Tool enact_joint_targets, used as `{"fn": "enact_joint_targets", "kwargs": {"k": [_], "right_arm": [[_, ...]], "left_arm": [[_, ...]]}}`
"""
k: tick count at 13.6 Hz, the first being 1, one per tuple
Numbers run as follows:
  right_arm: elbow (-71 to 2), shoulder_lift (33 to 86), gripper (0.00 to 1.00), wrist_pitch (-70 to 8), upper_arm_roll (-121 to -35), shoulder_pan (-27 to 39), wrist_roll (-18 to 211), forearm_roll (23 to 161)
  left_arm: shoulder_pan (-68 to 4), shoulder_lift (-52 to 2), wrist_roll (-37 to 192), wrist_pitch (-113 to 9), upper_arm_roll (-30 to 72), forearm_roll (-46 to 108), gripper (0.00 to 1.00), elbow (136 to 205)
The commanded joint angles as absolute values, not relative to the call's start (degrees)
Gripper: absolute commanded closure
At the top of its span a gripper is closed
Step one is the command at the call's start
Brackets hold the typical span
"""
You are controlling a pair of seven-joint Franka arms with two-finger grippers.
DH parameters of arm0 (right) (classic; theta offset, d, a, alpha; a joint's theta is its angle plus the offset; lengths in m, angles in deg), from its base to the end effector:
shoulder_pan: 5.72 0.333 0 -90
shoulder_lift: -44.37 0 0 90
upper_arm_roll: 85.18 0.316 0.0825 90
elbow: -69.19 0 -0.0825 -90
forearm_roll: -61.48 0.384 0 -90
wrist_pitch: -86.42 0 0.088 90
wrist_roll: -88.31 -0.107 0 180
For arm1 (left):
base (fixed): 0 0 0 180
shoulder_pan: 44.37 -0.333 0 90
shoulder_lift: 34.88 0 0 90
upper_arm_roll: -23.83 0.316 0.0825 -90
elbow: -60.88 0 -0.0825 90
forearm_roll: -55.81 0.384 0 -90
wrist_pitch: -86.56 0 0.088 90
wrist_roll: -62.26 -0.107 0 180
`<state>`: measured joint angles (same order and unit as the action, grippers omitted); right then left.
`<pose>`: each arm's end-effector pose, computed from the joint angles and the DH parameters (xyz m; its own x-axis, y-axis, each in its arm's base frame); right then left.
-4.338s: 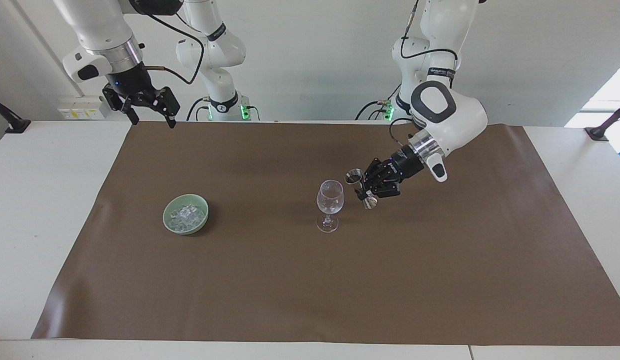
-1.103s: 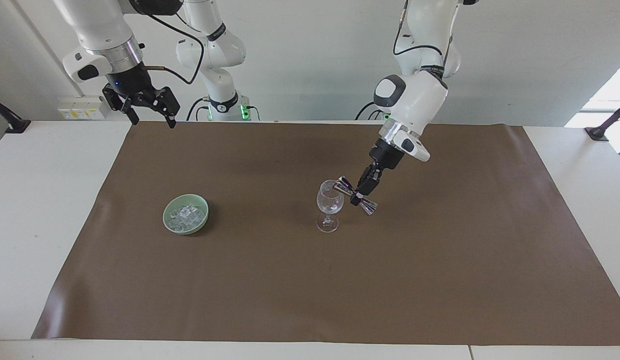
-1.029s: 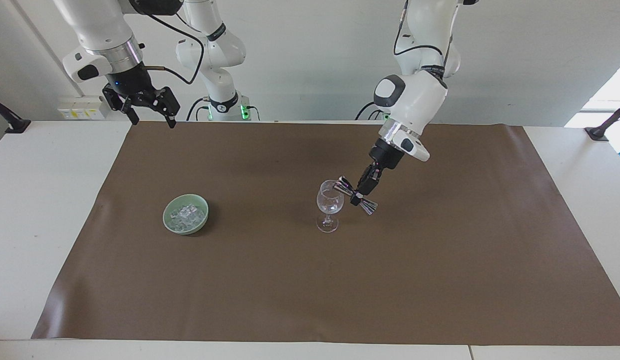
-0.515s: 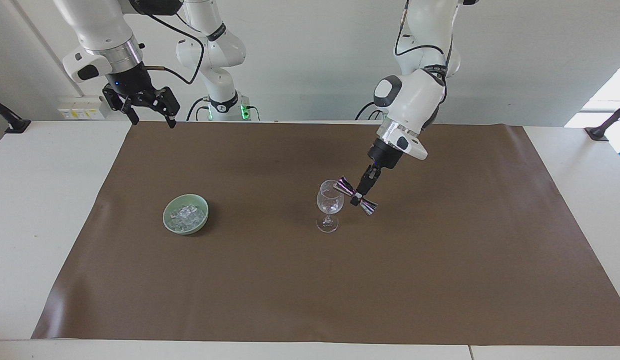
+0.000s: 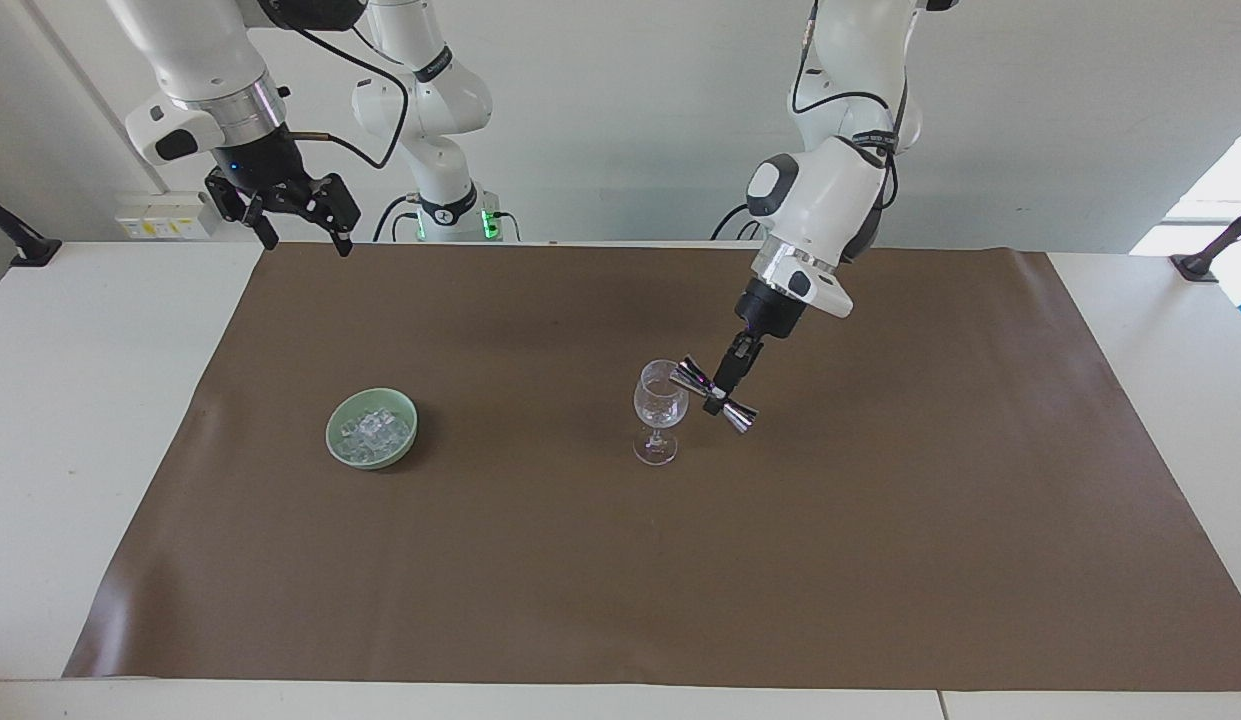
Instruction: Pour wine and add ice with both arms
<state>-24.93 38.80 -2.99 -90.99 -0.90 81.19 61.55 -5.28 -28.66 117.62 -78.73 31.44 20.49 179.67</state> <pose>0.5229 -0.0117 0.6418 0.9900 -0.1407 0.0130 -0.1406 -0.9900 -0.0128 0.5350 -0.2909 0.4530 0.6055 0.7906 -0.0907 0.6165 -0.3940 0.6817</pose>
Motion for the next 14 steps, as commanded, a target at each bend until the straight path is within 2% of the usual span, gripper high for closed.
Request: {"fn": "enact_joint_targets", "kwargs": {"k": [1, 6, 14], "right_arm": [[-25.0, 38.6, 0.00, -2.2, -91.2, -0.9, 82.2, 61.4], [-24.9, 38.6, 0.00, -2.2, -91.2, -0.9, 82.2, 61.4], [-25.0, 38.6, 0.00, -2.2, -91.2, -0.9, 82.2, 61.4]], "left_arm": [[-4.0, -28.7, 117.9, -80.8, 32.4, 22.9, 1.00, 180.4], [-3.9, -28.0, 117.8, -85.2, 32.4, 23.0, 1.00, 180.4], [-2.5, -27.9, 117.1, -85.6, 32.4, 26.9, 1.00, 180.6]]}}
